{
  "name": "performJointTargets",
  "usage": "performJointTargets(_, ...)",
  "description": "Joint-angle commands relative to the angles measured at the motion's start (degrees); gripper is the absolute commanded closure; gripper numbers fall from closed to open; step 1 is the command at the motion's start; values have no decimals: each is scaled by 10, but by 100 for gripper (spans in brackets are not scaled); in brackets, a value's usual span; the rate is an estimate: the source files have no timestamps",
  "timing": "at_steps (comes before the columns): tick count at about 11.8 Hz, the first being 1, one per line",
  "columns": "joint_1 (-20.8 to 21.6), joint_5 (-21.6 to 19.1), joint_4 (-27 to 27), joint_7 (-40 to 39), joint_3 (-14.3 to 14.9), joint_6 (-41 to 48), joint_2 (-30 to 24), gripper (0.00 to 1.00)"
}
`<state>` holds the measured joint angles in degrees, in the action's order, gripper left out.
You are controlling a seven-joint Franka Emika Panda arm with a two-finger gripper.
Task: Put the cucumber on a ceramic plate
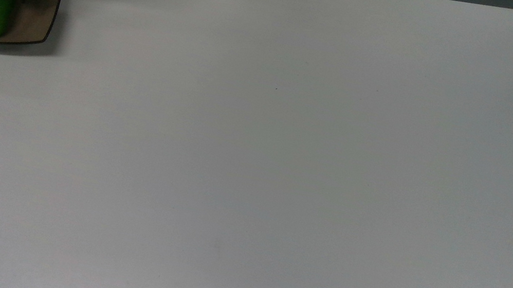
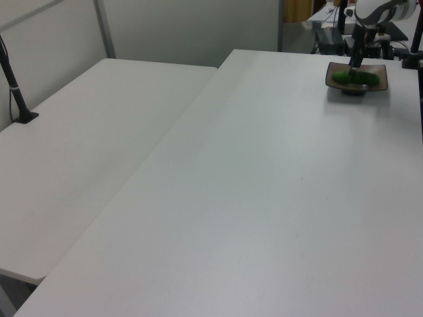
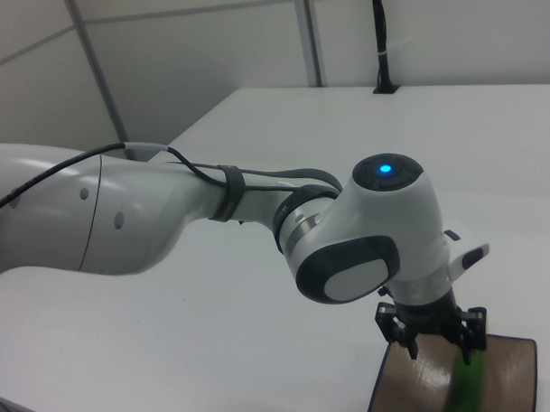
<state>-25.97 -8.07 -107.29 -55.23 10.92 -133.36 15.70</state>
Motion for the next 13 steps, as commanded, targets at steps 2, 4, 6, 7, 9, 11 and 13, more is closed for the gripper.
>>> performJointTargets(2,11,5,8,-11,3,94,-67,12)
performJointTargets(4,15,9,36,-5,5,207,-120,0)
performJointTargets(6,45,6,54,-3,27,290,-170,0)
performJointTargets(7,69,3,69,4,38,335,-188,0)
performJointTargets(9,111,2,116,111,40,439,-218,0)
performJointTargets(11,171,2,142,254,39,478,-237,0)
performJointTargets(13,239,5,151,400,31,482,-238,0)
